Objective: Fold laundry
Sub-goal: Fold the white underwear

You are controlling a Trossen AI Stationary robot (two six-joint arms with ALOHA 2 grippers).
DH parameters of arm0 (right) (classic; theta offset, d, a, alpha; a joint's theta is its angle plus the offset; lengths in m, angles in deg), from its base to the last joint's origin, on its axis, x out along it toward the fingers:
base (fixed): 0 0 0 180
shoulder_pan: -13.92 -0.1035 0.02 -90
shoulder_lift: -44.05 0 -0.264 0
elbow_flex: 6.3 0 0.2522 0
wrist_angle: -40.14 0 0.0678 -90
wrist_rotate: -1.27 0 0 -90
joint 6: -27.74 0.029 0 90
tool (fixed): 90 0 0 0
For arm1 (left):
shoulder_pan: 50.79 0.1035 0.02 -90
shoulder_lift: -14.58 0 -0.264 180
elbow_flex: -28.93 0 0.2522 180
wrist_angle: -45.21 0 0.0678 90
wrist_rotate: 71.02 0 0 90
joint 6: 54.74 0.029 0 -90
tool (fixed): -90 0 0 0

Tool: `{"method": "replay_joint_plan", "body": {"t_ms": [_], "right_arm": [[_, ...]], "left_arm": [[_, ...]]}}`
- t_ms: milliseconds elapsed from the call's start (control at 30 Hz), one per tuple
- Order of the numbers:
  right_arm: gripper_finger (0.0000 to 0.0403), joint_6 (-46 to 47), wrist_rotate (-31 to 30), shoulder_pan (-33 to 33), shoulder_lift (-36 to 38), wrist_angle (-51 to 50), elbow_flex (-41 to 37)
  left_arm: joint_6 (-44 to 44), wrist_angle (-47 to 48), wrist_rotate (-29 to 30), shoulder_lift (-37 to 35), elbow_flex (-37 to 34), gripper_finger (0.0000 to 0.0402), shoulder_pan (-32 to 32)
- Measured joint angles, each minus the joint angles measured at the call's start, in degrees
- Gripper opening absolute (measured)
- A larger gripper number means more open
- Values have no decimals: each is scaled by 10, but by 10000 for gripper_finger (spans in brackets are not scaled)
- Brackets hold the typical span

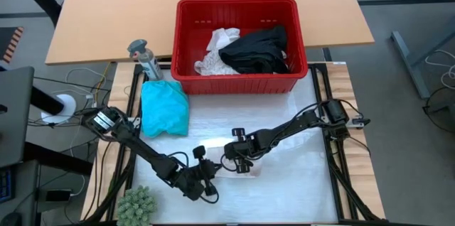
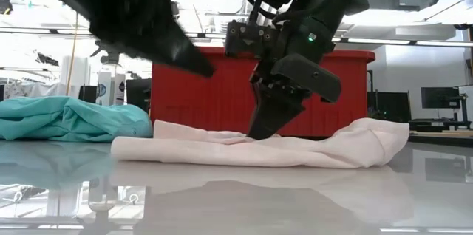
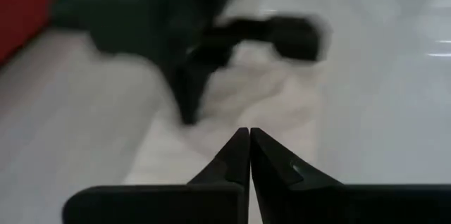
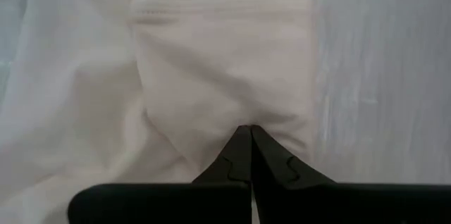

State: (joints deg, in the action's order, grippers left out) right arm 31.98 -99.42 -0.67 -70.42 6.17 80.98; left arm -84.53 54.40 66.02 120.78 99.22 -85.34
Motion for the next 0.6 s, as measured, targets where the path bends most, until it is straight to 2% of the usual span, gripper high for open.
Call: {"method": "replay_joint_plan", "body": {"t_ms": [100, 233, 433, 600], "right_arm": [[24, -2, 0, 0, 0, 0, 0], [24, -3, 0, 0, 0, 0, 0], [26, -14, 1, 1, 0, -1, 0], [36, -44, 3, 0, 17, -13, 0]], "left_arm": [[-38, 12, -2, 22, -22, 0, 10], [-38, -30, -6, 38, -20, 0, 13], [-74, -28, -46, 63, -20, 0, 12], [-88, -26, -52, 71, -20, 0, 13]]}}
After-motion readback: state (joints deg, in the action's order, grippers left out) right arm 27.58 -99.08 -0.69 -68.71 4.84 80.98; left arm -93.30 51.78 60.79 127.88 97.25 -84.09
